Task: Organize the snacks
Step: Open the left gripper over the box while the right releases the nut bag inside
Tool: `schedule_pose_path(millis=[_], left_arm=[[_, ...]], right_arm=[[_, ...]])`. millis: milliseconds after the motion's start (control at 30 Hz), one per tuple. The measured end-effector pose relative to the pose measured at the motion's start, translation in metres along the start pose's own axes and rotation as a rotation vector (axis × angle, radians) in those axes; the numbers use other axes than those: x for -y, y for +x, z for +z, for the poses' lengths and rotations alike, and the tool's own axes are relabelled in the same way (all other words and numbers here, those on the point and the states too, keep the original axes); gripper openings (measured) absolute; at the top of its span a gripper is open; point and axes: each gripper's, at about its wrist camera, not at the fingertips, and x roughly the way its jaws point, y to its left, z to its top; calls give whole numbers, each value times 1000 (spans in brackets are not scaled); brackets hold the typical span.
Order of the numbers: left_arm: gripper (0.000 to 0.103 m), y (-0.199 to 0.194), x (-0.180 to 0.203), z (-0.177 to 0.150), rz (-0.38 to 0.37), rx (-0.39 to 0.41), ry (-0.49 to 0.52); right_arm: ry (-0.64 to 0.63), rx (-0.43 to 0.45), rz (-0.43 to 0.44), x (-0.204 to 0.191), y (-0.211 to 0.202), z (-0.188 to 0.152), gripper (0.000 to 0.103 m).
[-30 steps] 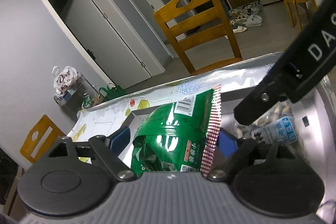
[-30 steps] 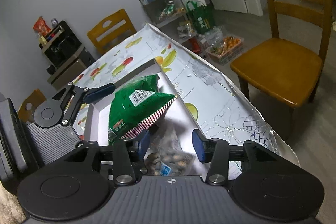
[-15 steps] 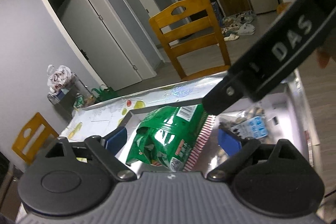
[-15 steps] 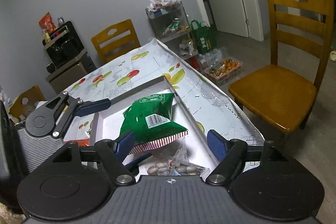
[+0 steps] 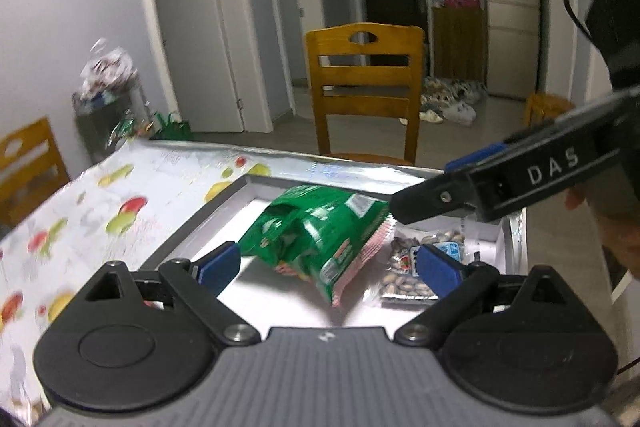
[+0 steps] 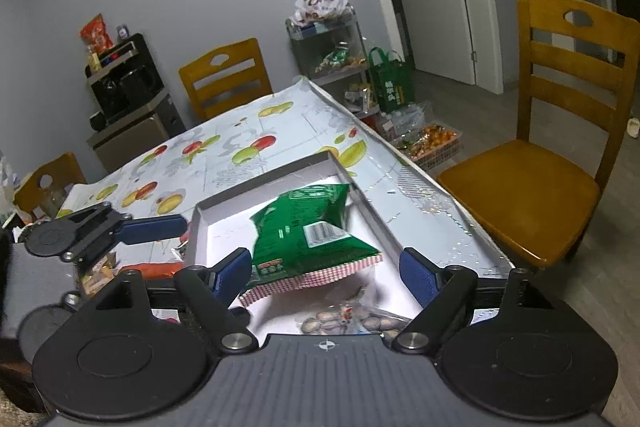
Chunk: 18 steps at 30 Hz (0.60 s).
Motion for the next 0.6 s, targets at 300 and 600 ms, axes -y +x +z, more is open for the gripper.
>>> schedule_pose_path(millis=[300, 600], left_arm=[[97, -71, -32, -28, 44, 11, -139], [97, -154, -73, -71, 167, 33, -275]], right_arm=[[-59, -3, 22, -32, 7, 0, 84], [-161, 9, 92, -78, 10, -4, 87]])
